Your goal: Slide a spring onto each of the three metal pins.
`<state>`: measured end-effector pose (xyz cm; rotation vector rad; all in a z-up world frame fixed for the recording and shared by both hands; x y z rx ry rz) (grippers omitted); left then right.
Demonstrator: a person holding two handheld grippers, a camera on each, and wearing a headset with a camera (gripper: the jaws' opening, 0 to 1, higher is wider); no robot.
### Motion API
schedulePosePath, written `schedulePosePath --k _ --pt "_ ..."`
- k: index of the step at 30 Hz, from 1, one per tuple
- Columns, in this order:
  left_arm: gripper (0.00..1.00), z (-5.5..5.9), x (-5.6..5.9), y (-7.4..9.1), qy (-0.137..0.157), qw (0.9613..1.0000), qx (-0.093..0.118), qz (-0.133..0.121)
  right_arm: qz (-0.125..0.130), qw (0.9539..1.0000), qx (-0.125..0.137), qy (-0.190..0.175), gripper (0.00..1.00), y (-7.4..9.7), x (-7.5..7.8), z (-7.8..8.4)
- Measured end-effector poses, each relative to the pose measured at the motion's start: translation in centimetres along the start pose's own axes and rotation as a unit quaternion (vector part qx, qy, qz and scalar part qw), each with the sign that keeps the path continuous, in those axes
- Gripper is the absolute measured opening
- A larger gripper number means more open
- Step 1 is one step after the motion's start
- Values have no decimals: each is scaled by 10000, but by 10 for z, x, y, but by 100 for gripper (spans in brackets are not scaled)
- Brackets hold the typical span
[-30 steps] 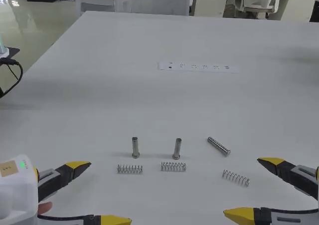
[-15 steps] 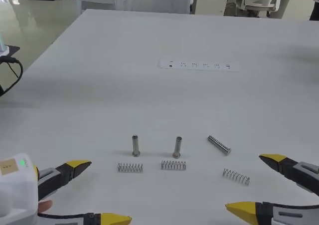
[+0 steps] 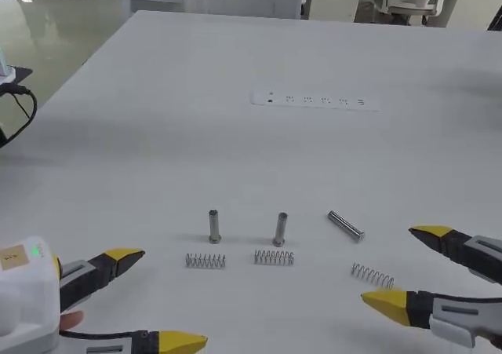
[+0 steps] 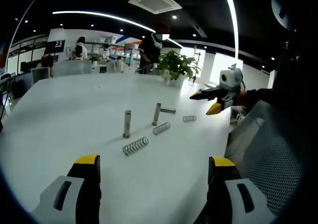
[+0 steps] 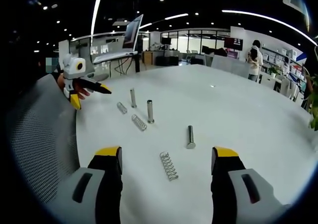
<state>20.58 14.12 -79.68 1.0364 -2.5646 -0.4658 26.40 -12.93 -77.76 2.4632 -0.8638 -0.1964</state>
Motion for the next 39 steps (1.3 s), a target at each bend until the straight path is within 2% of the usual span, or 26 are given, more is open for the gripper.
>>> schedulePosePath --k 8,9,11,24,33,39 --pt "86 -1 0 0 -7 10000 4 -22 13 9997 -179 152 67 -8 13 -11" --pt "86 0 0 0 -11 10000 -6 -23 50 9996 -206 181 66 -11 20 -13" --pt "86 -1 -1 1 -10 10000 2 -33 46 9995 -245 190 64 -13 23 -15" --pt "85 -3 -6 3 -5 9998 69 -171 -68 9969 -612 496 54 -42 36 -31" --pt "85 -10 -7 10 -20 9995 160 -273 -96 9930 -981 647 50 -63 44 -30" --pt "84 -13 -9 14 -12 9992 217 -343 -88 9912 -1184 588 47 -74 50 -25"
Point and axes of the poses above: the centre of the closed fingertips' face, and the gripper's own axes: y roughly backward along the fingers, x roughly to its right, z roughly out of its underside, the point moved 3 cm from there along y, roughly backward along the fingers, and after that the axes turned 3 degrees about -x, right-handed, at the moved point
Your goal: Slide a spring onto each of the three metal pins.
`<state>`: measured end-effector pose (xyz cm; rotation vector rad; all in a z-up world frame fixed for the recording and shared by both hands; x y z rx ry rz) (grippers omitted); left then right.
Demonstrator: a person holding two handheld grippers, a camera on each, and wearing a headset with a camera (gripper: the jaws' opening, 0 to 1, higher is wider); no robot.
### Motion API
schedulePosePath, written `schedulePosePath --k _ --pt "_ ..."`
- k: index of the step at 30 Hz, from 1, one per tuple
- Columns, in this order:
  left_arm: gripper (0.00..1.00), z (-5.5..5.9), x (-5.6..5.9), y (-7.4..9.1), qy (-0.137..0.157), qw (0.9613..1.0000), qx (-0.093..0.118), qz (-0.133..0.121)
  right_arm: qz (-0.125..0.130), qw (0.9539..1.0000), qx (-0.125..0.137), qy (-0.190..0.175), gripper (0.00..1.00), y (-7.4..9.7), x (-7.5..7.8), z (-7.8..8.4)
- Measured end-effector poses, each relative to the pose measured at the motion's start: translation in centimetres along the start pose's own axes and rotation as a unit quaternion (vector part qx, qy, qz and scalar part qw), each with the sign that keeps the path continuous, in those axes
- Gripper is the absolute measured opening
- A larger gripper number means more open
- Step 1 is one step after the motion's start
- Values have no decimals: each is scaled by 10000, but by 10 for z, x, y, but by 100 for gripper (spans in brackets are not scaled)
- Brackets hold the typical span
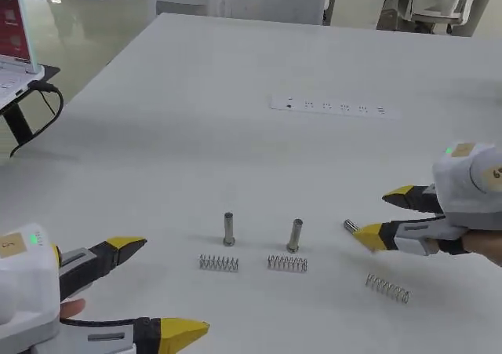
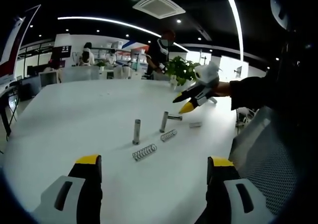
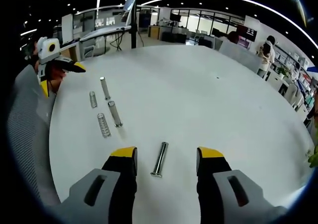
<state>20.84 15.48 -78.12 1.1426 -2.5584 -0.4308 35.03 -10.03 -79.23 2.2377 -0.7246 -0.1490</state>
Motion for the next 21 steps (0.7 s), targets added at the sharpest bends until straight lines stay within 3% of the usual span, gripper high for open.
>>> schedulePosePath --k 11,21 --pt "83 -5 1 6 -16 10000 66 -67 -60 9992 -395 -50 39 -16 2 3" --pt "83 -4 1 5 -30 10000 37 -44 -64 9980 -632 8 23 -25 -1 1"
Point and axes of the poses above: the centre of the closed fingertips' face, and the gripper's own axes: y roughly backward along the fingers, x roughly to its right, z roughly out of its underside, the point moved 3 cm from there along y, roughly backward along the fingers, and after that the axes turned 3 degrees about -x, right-handed, at the moved point
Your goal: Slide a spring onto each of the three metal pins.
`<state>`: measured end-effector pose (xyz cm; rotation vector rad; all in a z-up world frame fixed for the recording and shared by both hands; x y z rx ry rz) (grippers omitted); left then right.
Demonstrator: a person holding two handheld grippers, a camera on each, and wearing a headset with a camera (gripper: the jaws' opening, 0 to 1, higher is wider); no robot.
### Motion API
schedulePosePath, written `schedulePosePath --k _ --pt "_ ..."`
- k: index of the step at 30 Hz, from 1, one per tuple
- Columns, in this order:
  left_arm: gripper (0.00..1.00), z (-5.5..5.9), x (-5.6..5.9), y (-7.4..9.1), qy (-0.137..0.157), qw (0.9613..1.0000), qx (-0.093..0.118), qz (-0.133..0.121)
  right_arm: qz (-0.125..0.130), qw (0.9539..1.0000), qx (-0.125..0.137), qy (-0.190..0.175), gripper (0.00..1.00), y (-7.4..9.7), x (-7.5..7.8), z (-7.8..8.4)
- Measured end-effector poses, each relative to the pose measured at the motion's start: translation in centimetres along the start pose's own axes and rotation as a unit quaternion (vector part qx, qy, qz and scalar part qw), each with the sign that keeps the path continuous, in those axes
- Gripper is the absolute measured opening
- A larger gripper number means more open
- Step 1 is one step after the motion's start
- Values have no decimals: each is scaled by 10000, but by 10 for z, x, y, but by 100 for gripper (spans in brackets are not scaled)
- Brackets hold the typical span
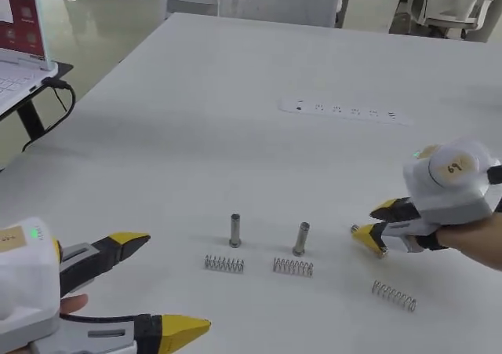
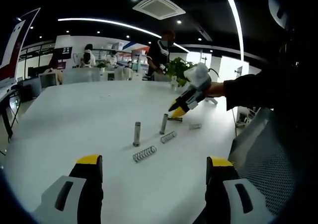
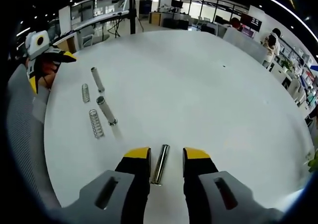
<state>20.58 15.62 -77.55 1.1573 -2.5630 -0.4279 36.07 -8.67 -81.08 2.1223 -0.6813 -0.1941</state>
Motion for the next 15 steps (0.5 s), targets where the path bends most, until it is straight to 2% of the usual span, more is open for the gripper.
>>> schedulePosePath --k 9,15 --pt "82 0 1 -1 -6 10000 -14 24 -10 9998 -186 -55 15 -7 -2 -2" --pt "81 0 1 0 2 10000 4 20 -12 9993 -362 -111 14 -12 -3 0"
Point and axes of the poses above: the centre of the closed fingertips' face, and the gripper's own axes: y roughly backward along the fingers, x roughly to its right, z roughly out of its underside, the point moved 3 cm from there along y, roughly backward along the fingers, and after that the axes turned 3 degrees about -x, right-handed, at the moved point
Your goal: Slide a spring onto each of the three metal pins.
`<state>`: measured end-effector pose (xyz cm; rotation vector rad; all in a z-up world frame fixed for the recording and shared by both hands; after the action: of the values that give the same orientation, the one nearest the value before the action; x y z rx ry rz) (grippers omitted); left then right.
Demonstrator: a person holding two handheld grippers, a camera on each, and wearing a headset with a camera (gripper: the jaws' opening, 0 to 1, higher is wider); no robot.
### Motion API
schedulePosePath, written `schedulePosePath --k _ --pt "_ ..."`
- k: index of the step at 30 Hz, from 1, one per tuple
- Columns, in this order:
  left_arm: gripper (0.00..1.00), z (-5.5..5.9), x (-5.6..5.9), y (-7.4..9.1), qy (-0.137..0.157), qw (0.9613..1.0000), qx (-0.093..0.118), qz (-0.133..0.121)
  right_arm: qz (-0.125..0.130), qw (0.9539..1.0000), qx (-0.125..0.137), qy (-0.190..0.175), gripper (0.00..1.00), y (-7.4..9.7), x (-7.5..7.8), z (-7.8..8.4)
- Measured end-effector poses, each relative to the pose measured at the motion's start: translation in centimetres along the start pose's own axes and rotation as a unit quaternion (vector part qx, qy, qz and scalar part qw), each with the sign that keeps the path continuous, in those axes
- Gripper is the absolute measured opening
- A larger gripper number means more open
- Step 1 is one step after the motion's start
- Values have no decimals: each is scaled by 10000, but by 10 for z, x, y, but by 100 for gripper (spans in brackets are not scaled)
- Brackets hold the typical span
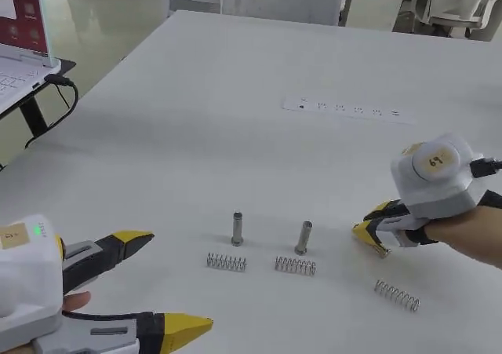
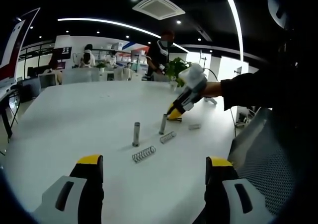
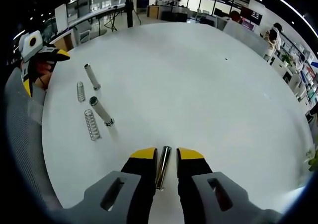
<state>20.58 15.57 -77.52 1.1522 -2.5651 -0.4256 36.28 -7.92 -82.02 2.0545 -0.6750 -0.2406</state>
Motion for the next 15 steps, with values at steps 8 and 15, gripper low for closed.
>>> schedulePosePath --k 8,15 --pt "81 -1 0 0 9 10000 19 8 19 9998 -145 -122 10 -2 1 -1" --pt "81 -1 1 0 18 10000 34 17 12 9994 -283 -181 7 -3 -1 1"
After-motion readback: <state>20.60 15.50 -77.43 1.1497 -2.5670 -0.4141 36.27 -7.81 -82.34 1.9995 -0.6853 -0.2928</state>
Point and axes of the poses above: the centre of the closed fingertips' face, and the gripper's own axes: y roughly backward along the fingers, x roughly to its right, z roughly out of its underside, the point moved 3 cm from there along y, roughly backward along the fingers, and after that the axes turned 3 degrees about -x, right-handed, at the moved point
